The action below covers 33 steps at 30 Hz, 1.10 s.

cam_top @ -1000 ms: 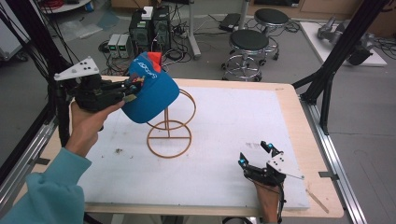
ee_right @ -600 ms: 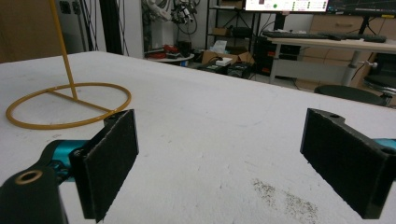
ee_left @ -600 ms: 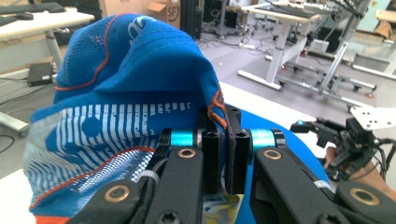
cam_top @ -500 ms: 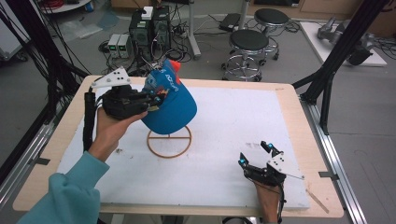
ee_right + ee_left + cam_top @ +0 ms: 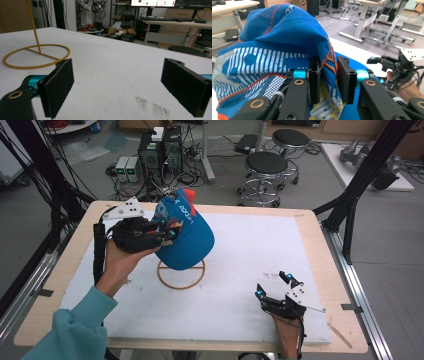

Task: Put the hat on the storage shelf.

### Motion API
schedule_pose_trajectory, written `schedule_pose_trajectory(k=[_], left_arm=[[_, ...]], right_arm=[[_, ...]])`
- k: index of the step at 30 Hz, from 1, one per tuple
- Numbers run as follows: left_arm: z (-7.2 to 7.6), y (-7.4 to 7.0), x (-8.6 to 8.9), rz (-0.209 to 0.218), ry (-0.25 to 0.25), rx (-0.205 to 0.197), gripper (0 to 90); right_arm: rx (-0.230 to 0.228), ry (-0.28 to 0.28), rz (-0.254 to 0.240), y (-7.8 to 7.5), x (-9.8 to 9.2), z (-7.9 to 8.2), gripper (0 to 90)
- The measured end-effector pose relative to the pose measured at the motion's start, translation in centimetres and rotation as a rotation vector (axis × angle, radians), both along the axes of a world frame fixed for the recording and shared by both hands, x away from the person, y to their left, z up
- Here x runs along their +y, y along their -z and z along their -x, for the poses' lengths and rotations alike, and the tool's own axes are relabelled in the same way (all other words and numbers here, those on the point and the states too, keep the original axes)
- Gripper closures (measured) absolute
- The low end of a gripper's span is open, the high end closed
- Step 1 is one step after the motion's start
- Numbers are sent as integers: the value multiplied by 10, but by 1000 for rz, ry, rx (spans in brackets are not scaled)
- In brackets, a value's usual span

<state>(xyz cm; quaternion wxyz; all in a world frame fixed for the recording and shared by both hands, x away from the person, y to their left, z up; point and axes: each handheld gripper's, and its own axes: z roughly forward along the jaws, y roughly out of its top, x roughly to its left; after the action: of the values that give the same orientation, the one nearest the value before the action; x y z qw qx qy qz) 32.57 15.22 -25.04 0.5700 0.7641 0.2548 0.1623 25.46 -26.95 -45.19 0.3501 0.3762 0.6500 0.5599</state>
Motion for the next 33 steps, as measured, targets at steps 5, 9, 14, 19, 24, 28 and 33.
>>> schedule_pose_trajectory(k=[5, 9, 14, 19, 24, 28, 33], left_arm=[[0, 1, -3, -12, -31, -15, 520], [1, 0, -4, -5, -71, -48, 321], [-1, 0, -6, -23, -109, -50, 136], [-2, 0, -4, -3, -110, -71, 83], [-2, -1, 3, 5, -116, -94, 82], [-1, -2, 10, 21, -122, -104, 82], [0, 1, 19, 30, -131, -102, 82]], right_arm=[[0, -1, 0, 0, 0, 0, 103], [1, -1, -3, 0, 0, 0, 103], [0, -1, -1, 0, 0, 0, 103], [0, -2, -4, 0, 0, 0, 103], [0, -3, 0, 0, 0, 0, 103], [-2, -3, -1, 0, 0, 0, 103], [-2, -3, 2, 0, 0, 0, 103]])
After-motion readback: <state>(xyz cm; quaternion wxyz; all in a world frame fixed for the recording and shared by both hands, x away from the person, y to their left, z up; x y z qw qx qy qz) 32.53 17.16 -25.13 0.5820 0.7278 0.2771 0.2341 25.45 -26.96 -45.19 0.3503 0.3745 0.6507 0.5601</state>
